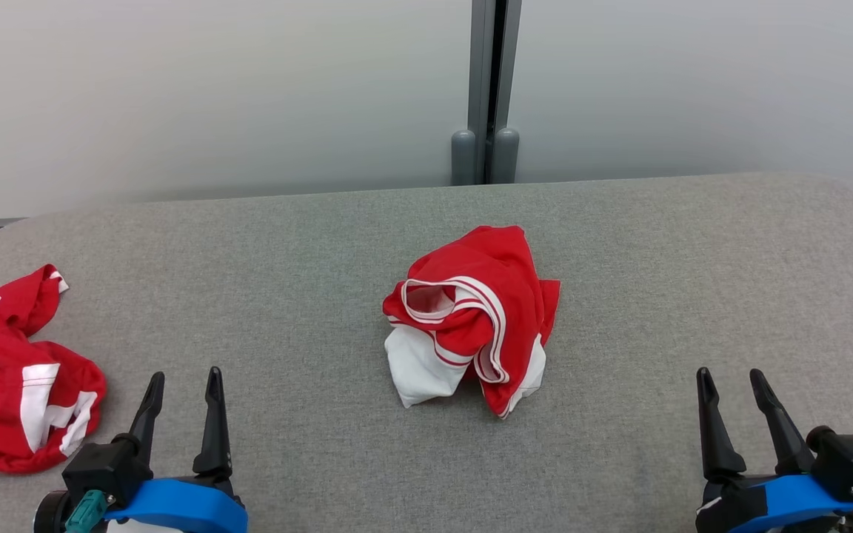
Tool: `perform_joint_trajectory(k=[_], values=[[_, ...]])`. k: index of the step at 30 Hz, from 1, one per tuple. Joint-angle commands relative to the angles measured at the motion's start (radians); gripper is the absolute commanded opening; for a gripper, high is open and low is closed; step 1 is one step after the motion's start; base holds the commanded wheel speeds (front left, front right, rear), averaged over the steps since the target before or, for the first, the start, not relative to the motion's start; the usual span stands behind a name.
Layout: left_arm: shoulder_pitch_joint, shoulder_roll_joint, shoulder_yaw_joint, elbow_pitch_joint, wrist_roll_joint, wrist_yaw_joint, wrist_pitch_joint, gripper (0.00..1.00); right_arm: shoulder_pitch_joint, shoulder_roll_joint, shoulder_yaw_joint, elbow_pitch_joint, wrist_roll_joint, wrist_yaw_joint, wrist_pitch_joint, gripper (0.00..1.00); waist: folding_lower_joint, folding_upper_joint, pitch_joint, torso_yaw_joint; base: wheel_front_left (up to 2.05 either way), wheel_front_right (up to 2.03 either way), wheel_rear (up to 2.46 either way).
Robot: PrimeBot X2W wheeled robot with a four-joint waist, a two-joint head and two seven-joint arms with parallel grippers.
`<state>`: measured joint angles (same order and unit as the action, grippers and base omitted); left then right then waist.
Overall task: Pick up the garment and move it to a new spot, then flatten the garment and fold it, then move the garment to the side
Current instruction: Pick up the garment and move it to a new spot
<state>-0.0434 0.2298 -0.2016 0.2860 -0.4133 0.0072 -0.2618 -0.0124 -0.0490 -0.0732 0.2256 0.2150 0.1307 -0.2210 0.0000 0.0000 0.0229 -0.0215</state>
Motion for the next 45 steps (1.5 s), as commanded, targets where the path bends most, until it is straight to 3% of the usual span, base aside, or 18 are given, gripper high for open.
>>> perform_joint_trajectory(k=[1, 18, 25, 33, 39, 42, 45], values=[[0.004, 0.0, 0.006, 0.002, 0.005, -0.006, -0.004, 1.0, 0.007, -0.003, 0.001, 0.002, 0.0, 0.0, -0.001, 1.0, 0.0, 0.0, 0.001, 0.0, 0.0, 0.0, 0.0], [-0.017, -0.018, 0.021, 0.014, 0.026, -0.026, -0.005, 1.0, -0.023, -0.003, 0.019, 0.043, 0.011, 0.0, -0.022, 1.0, 0.0, 0.0, 0.01, -0.005, 0.0, 0.0, 0.0], [-0.074, -0.029, -0.018, 0.016, 0.038, -0.053, 0.007, 1.0, -0.041, -0.003, 0.039, 0.055, 0.015, 0.0, -0.029, 1.0, 0.0, 0.0, 0.021, -0.02, 0.0, 0.0, 0.0], [-0.22, -0.054, -0.126, 0.071, 0.027, -0.112, 0.127, 1.0, -0.07, -0.003, 0.088, 0.074, 0.015, 0.0, -0.034, 1.0, 0.0, 0.0, 0.046, -0.062, 0.0, 0.0, 0.0], [-0.319, -0.085, -0.187, 0.139, 0.01, -0.127, 0.206, 1.0, -0.094, -0.003, 0.129, 0.094, 0.027, 0.0, -0.038, 1.0, 0.0, 0.0, 0.061, -0.107, 0.0, 0.0, 0.0], [-0.349, -0.092, -0.199, 0.182, 0.002, -0.123, 0.246, 1.0, -0.103, -0.003, 0.144, 0.1, 0.032, 0.0, -0.04, 1.0, 0.0, 0.0, 0.071, -0.132, 0.0, 0.0, 0.0], [-0.384, -0.095, -0.191, 0.226, 0.008, -0.082, 0.285, 1.0, -0.109, -0.003, 0.152, 0.102, 0.039, 0.0, -0.04, 1.0, 0.0, 0.0, 0.084, -0.157, 0.0, 0.0, 0.0]])
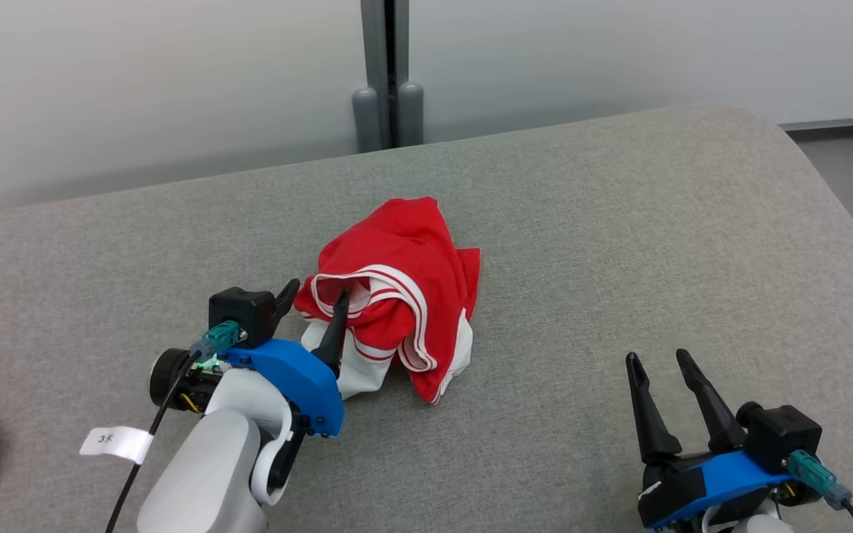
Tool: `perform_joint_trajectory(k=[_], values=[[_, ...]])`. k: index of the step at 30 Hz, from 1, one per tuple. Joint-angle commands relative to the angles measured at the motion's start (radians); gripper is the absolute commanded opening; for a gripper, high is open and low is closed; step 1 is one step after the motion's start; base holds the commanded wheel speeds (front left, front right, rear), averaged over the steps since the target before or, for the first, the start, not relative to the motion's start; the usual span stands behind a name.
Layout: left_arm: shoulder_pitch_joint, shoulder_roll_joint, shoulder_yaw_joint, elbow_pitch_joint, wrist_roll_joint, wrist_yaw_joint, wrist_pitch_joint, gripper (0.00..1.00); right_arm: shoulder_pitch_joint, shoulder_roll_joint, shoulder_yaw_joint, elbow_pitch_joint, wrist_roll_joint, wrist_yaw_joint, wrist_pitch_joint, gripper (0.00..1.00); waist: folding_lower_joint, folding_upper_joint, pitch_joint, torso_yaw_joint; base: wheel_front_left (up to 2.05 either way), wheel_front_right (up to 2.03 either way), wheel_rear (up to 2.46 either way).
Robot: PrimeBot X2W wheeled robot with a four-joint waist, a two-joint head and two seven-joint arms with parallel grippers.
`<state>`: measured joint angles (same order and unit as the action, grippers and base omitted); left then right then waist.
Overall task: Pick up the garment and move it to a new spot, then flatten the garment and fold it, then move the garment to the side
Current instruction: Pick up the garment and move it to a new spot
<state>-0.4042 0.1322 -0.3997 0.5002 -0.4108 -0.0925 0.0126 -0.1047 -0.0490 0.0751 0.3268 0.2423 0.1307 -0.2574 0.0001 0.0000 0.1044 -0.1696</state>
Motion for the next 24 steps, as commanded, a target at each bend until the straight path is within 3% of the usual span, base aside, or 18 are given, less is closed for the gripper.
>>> perform_joint_trajectory(k=[1, 9, 10, 12, 18, 24], values=[[-0.031, 0.003, 0.01, 0.03, 0.011, 0.036, 0.025, 1.0, -0.018, -0.003, 0.005, 0.002, 0.012, 0.0, -0.004, 1.0, -0.0001, 0.0, 0.007, -0.018, 0.0, 0.0, 0.0], [-0.067, 0.019, 0.053, 0.115, 0.012, 0.161, 0.096, 1.0, -0.02, -0.003, 0.018, 0.005, 0.025, 0.0, -0.008, 1.0, -0.0001, 0.0, 0.033, -0.087, 0.0, 0.0, 0.0], [-0.07, 0.02, 0.054, 0.121, 0.009, 0.164, 0.103, 0.48, -0.018, -0.003, 0.018, 0.004, 0.028, 0.0, -0.008, 1.0, -0.0001, 0.0, 0.035, -0.094, 0.0, 0.0, 0.0], [-0.08, 0.029, 0.056, 0.114, 0.012, 0.165, 0.09, 0.0, -0.016, -0.003, 0.018, 0.002, 0.032, 0.0, -0.008, 1.0, -0.0001, 0.0, 0.038, -0.105, 0.0, 0.0, 0.0], [-0.133, 0.024, 0.047, 0.052, 0.03, 0.142, -0.015, 0.0, -0.006, -0.003, 0.001, -0.009, 0.035, 0.0, -0.009, 1.0, -0.0001, 0.0, 0.035, -0.117, 0.0, 0.0, 0.0], [-0.257, -0.022, 0.006, -0.018, 0.05, 0.093, -0.115, 0.0, 0.0, -0.002, -0.007, -0.018, 0.033, 0.0, -0.009, 1.0, -0.0001, 0.0, 0.025, -0.112, 0.0, 0.0, 0.0]])
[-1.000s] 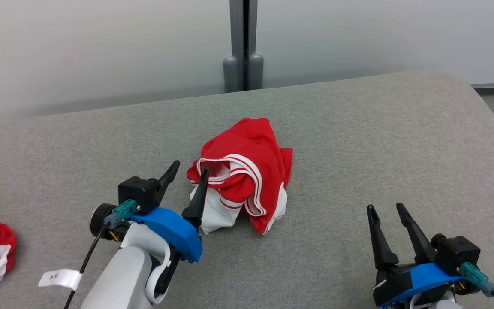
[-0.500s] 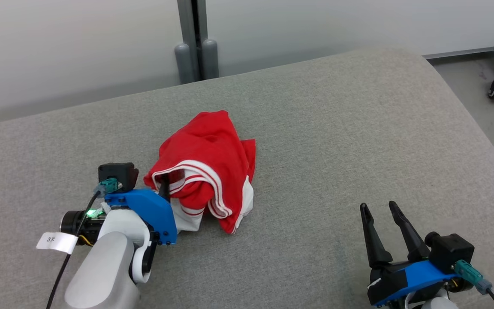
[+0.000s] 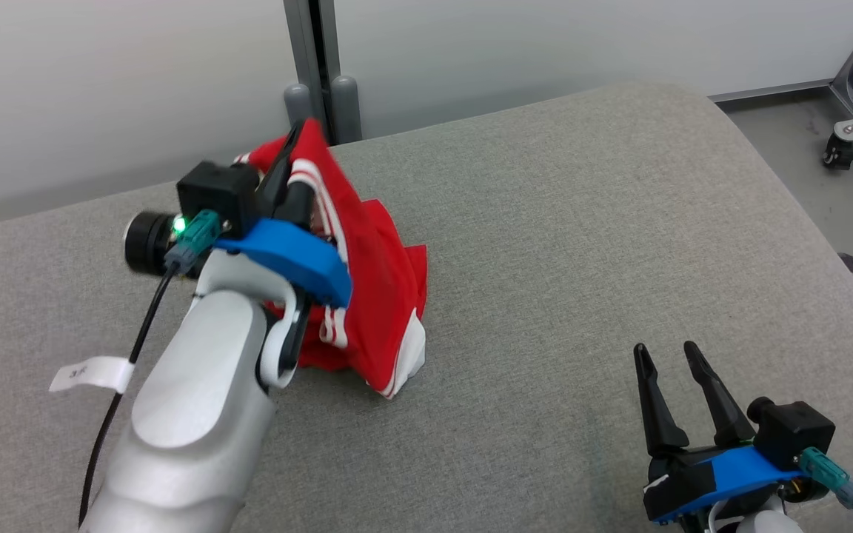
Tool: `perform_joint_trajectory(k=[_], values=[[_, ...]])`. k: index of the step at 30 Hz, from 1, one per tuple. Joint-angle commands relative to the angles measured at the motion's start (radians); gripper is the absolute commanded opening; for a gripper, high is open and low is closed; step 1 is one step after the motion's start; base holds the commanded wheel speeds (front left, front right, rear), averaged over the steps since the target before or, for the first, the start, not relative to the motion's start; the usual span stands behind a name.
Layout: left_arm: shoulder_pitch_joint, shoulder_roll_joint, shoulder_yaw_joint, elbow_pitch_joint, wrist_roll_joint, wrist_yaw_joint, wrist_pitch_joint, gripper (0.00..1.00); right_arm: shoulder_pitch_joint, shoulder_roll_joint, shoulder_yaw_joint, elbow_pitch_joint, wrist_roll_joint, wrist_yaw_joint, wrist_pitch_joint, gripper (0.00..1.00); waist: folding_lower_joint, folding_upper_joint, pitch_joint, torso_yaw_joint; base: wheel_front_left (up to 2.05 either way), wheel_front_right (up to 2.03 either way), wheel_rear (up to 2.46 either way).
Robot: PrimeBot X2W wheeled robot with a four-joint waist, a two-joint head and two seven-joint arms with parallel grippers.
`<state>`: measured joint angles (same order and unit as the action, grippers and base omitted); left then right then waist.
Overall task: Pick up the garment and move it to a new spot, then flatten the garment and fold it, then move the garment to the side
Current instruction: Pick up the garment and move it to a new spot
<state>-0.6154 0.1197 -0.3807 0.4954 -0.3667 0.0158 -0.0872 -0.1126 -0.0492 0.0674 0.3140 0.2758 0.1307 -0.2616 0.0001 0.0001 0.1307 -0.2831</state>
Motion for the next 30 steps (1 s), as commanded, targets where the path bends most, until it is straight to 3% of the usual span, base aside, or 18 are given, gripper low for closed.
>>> perform_joint_trajectory(k=[1, 7, 16, 20, 23, 30], values=[[-0.069, -0.019, -0.022, -0.026, 0.008, -0.025, -0.027, 0.0, 0.008, -0.002, 0.0, -0.006, 0.0, 0.0, -0.005, 1.0, -0.0001, -0.0001, -0.003, 0.003, 0.0, 0.0, 0.0], [-0.201, -0.049, -0.084, -0.06, 0.013, -0.074, -0.055, 0.0, 0.013, -0.003, 0.006, -0.01, 0.002, 0.0, -0.005, 1.0, -0.0001, -0.0001, -0.01, 0.004, 0.0, 0.0, 0.0], [-0.379, -0.068, -0.169, -0.148, -0.115, -0.119, -0.131, 0.0, 0.014, -0.002, 0.016, -0.019, 0.005, 0.0, -0.005, 1.0, -0.0001, -0.0001, -0.013, -0.004, 0.0, 0.0, 0.0], [-0.385, -0.069, -0.205, -0.197, -0.252, -0.113, -0.146, 0.0, 0.015, -0.002, 0.016, -0.028, 0.008, 0.0, -0.005, 1.0, -0.0001, -0.0001, 0.003, 0.005, 0.0, 0.0, 0.0], [-0.342, -0.064, -0.226, -0.17, -0.271, -0.094, -0.13, 0.0, 0.012, -0.002, 0.01, -0.038, 0.013, 0.0, -0.005, 1.0, -0.0001, -0.0001, 0.027, 0.025, 0.0, 0.0, 0.0], [-0.206, 0.029, -0.218, -0.021, -0.288, -0.072, -0.103, 0.0, -0.007, -0.003, 0.015, -0.047, 0.017, 0.0, -0.004, 1.0, -0.0001, -0.0001, 0.074, 0.066, 0.0, 0.0, 0.0]])
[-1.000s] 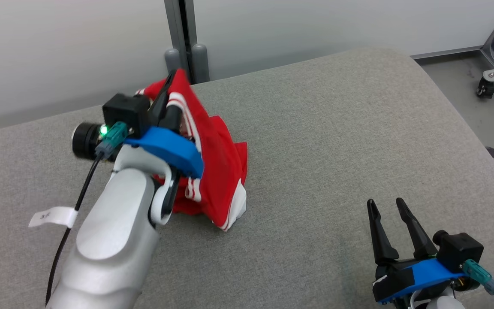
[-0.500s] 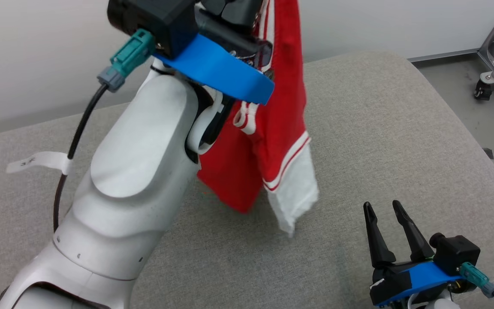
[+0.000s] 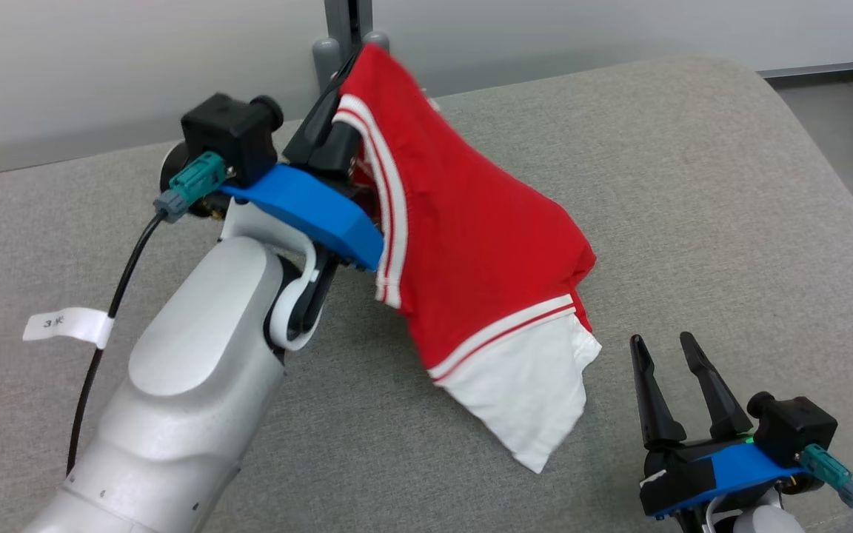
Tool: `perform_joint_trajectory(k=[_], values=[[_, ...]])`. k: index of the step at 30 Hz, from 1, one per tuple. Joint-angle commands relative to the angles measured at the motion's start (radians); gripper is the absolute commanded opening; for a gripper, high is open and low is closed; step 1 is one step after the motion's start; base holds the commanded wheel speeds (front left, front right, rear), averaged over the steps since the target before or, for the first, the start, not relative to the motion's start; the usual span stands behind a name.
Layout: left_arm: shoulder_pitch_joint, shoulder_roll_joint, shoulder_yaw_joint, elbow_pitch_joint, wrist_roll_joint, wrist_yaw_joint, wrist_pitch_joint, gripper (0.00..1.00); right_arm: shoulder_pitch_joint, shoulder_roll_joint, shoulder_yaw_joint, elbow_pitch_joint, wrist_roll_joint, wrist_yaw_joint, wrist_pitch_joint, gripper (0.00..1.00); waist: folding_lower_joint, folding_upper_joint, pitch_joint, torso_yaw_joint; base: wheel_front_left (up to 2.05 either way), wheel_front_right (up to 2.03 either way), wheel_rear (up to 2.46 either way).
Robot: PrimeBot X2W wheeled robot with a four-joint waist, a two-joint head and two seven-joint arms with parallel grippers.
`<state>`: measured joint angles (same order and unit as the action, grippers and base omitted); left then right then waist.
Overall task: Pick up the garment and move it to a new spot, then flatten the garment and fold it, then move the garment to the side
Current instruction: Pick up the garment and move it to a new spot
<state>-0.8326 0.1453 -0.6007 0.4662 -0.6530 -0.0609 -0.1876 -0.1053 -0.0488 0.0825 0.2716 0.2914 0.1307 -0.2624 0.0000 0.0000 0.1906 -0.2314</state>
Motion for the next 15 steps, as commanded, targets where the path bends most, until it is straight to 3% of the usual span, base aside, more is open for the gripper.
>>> perform_joint_trajectory(k=[1, 9, 15], values=[[0.026, 0.02, 0.006, 0.033, -0.001, 0.008, -0.003, 0.0, -0.017, -0.003, 0.003, -0.005, 0.001, 0.0, -0.004, 1.0, 0.0, 0.0, 0.019, 0.019, 0.0, 0.0, 0.0], [0.022, 0.097, 0.037, 0.214, 0.024, 0.055, -0.035, 0.0, -0.045, -0.003, 0.017, -0.004, 0.001, 0.0, -0.004, 1.0, 0.0, 0.0, 0.052, 0.039, 0.0, 0.0, 0.0], [-0.018, 0.137, 0.059, 0.31, 0.047, 0.078, -0.06, 0.0, -0.057, -0.003, 0.027, 0.009, 0.0, 0.0, -0.004, 1.0, 0.0, 0.0, 0.063, 0.017, 0.0, 0.0, 0.0]])
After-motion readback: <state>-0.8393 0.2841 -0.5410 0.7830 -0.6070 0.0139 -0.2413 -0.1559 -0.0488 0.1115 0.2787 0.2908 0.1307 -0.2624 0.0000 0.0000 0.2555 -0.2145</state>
